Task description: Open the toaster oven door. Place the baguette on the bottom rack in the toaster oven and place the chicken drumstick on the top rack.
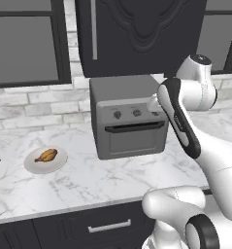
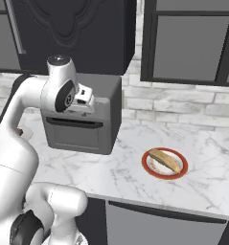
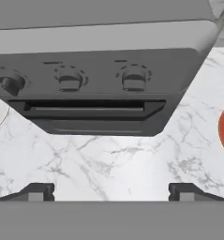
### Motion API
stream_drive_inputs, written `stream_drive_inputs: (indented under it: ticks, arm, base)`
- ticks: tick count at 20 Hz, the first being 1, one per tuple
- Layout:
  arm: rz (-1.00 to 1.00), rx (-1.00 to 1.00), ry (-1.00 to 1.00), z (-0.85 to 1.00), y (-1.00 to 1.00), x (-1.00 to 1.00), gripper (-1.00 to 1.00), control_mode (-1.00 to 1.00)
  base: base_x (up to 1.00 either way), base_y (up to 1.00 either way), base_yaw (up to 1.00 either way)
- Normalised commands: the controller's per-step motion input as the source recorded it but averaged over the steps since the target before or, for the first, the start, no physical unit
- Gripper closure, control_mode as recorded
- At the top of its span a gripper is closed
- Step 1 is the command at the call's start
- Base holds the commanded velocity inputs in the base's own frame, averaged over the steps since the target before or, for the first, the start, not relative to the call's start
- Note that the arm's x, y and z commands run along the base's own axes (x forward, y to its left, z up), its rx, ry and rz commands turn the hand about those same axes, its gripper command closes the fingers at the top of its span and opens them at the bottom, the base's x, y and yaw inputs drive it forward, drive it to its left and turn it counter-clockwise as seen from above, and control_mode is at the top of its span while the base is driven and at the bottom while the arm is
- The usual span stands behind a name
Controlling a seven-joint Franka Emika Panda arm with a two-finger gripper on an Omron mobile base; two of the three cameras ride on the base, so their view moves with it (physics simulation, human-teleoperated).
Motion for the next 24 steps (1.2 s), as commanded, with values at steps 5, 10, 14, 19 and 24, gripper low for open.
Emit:
stream_drive_inputs:
  ticks: [5,10,14,19,24]
  arm:
    - [0.00,0.03,-0.18,0.00,-0.13,-0.37,-1.00,-1.00]
    - [0.00,-0.02,0.02,0.00,0.00,-0.01,-1.00,-1.00]
    - [0.00,0.00,0.00,0.00,0.00,0.00,-1.00,-1.00]
    - [0.00,0.00,0.00,0.00,0.00,0.00,-1.00,-1.00]
    - [0.00,0.00,0.00,0.00,0.00,0.00,-1.00,1.00]
  base:
    - [0.00,0.00,0.00]
    - [0.00,0.00,0.00]
    - [0.00,0.00,0.00]
    - [0.00,0.00,0.00]
    - [0.00,0.00,0.00]
